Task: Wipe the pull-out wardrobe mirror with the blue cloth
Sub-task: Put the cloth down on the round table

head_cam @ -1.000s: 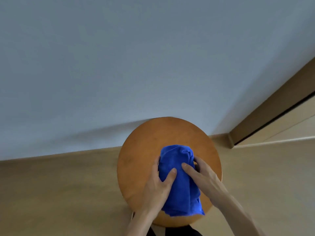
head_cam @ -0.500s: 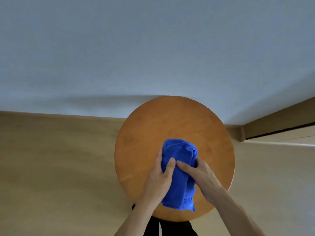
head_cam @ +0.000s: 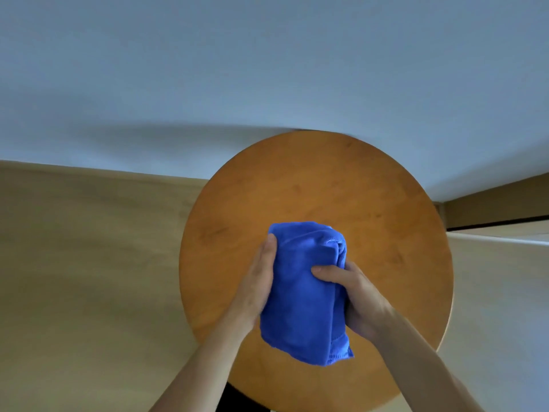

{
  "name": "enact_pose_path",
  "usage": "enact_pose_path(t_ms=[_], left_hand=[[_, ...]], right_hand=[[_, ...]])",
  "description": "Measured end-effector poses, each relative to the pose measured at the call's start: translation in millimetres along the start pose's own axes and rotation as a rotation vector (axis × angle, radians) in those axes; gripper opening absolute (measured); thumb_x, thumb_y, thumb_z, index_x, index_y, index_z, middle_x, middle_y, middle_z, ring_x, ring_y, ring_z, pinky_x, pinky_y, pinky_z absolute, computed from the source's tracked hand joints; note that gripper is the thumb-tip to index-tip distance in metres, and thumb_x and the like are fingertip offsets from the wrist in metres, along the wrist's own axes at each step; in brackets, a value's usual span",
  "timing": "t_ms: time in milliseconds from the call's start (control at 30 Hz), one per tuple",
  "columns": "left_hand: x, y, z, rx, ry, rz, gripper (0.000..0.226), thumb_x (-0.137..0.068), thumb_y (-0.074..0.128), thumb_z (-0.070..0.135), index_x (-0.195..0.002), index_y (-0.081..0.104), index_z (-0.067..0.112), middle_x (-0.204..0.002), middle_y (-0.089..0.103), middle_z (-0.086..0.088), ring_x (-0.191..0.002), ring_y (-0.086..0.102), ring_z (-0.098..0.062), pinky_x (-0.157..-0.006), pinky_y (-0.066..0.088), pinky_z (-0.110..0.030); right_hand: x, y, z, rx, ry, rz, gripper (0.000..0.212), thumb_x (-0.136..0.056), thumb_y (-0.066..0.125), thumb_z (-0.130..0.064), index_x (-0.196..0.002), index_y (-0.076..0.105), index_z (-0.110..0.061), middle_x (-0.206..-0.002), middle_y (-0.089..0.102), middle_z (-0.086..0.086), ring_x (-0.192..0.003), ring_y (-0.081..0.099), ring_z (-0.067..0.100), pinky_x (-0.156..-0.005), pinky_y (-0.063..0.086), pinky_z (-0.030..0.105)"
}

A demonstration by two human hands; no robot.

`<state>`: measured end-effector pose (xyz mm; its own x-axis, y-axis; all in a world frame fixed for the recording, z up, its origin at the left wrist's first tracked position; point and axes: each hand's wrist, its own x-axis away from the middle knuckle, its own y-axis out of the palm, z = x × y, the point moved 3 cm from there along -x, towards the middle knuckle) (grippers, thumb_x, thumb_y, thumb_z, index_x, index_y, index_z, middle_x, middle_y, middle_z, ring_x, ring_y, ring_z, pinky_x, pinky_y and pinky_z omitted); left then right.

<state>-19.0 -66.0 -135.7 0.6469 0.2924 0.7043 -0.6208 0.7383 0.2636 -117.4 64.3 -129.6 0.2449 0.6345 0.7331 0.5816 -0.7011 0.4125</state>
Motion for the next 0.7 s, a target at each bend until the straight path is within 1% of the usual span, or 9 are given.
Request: enact_pose_path(t_ms=[100, 167, 267, 367, 467, 533, 600, 667, 700], left_hand=[[-27.5, -5.0, -6.4, 0.03, -0.037, -0.042, 0.054, -0.101, 0.033, 0.065, -0.111, 0.076, 0.034, -0.118, 0.075, 0.003, -0.113, 0.069, -0.011, -0.087, 0.055, -0.025], [-42.2, -3.9, -8.4, 0.012, 0.008, -0.033, 0.053, -0.102, 0.035, 0.06, -0.116, 0.075, 0.027, -0.121, 0.074, 0.0, -0.115, 0.068, -0.013, -0.095, 0.051, -0.033], [-54.8, -8.2, -11.1, 0.014, 0.028, 0.021, 0.047, -0.1, 0.041, 0.054, -0.121, 0.07, 0.024, -0.122, 0.073, 0.0, -0.116, 0.068, -0.016, -0.096, 0.051, -0.038], [-60.3, -18.2, -13.6, -0.106, 0.154, 0.113, 0.033, -0.095, 0.064, 0.034, -0.128, 0.061, 0.031, -0.119, 0.072, 0.011, -0.113, 0.068, -0.011, -0.09, 0.054, -0.031], [-59.2, -17.4, -16.2, -0.195, 0.23, 0.159, 0.048, -0.088, 0.076, 0.027, -0.129, 0.055, 0.041, -0.115, 0.071, 0.019, -0.108, 0.068, -0.001, -0.082, 0.057, -0.02], [-61.9, -13.0, -18.8, -0.222, 0.235, 0.18, 0.061, -0.085, 0.079, 0.028, -0.137, 0.05, 0.041, -0.116, 0.071, 0.017, -0.108, 0.067, -0.001, -0.084, 0.057, -0.02], [-68.6, -9.5, -18.2, -0.289, 0.224, 0.241, 0.074, -0.086, 0.079, 0.026, -0.148, 0.04, 0.039, -0.129, 0.063, 0.018, -0.117, 0.061, 0.001, -0.096, 0.053, -0.025], [-75.8, -6.5, -17.7, -0.375, 0.211, 0.291, 0.08, -0.089, 0.075, 0.019, -0.155, 0.031, 0.033, -0.148, 0.048, 0.016, -0.135, 0.047, -0.002, -0.112, 0.042, -0.031], [-79.1, -5.0, -18.5, -0.415, 0.217, 0.298, 0.081, -0.09, 0.074, 0.017, -0.156, 0.029, 0.032, -0.153, 0.042, 0.016, -0.14, 0.041, -0.004, -0.117, 0.037, -0.032]], right_hand=[[-15.3, -12.4, 4.7, -0.018, 0.003, 0.026, 0.044, -0.087, 0.071, -0.02, -0.129, 0.063, -0.009, -0.13, 0.067, 0.02, -0.121, 0.064, 0.038, -0.096, 0.056, 0.045], [-23.0, -22.6, 5.8, 0.017, -0.021, 0.081, 0.039, -0.089, 0.069, -0.018, -0.127, 0.064, -0.011, -0.127, 0.069, 0.016, -0.118, 0.066, 0.035, -0.092, 0.057, 0.042], [-26.8, -38.8, 1.2, 0.171, -0.102, 0.239, 0.034, -0.086, 0.071, -0.018, -0.12, 0.067, -0.019, -0.118, 0.074, 0.008, -0.11, 0.071, 0.028, -0.088, 0.06, 0.041], [-26.4, -57.2, -1.9, 0.349, -0.114, 0.484, 0.033, -0.077, 0.078, -0.029, -0.107, 0.066, -0.025, -0.104, 0.076, 0.001, -0.096, 0.074, 0.022, -0.087, 0.06, 0.049], [-25.0, -66.5, -4.4, 0.444, -0.147, 0.62, 0.028, -0.08, 0.078, -0.031, -0.101, 0.06, -0.038, -0.096, 0.072, -0.01, -0.091, 0.072, 0.015, -0.083, 0.06, 0.044], [-24.1, -70.5, -7.6, 0.478, -0.192, 0.683, 0.036, -0.081, 0.074, -0.034, -0.109, 0.054, -0.046, -0.097, 0.069, -0.017, -0.093, 0.069, 0.01, -0.081, 0.058, 0.039], [-24.3, -77.3, -9.7, 0.615, -0.212, 0.781, 0.057, -0.084, 0.069, -0.034, -0.132, 0.042, -0.05, -0.11, 0.06, -0.023, -0.104, 0.059, 0.009, -0.081, 0.05, 0.034], [-24.4, -82.5, -10.0, 0.809, -0.222, 0.859, 0.067, -0.087, 0.065, -0.031, -0.144, 0.034, -0.045, -0.121, 0.043, -0.017, -0.114, 0.038, 0.012, -0.086, 0.041, 0.035], [-24.5, -83.2, -9.7, 0.859, -0.251, 0.873, 0.063, -0.088, 0.065, -0.03, -0.144, 0.038, -0.043, -0.122, 0.038, -0.014, -0.116, 0.034, 0.013, -0.085, 0.039, 0.036]])
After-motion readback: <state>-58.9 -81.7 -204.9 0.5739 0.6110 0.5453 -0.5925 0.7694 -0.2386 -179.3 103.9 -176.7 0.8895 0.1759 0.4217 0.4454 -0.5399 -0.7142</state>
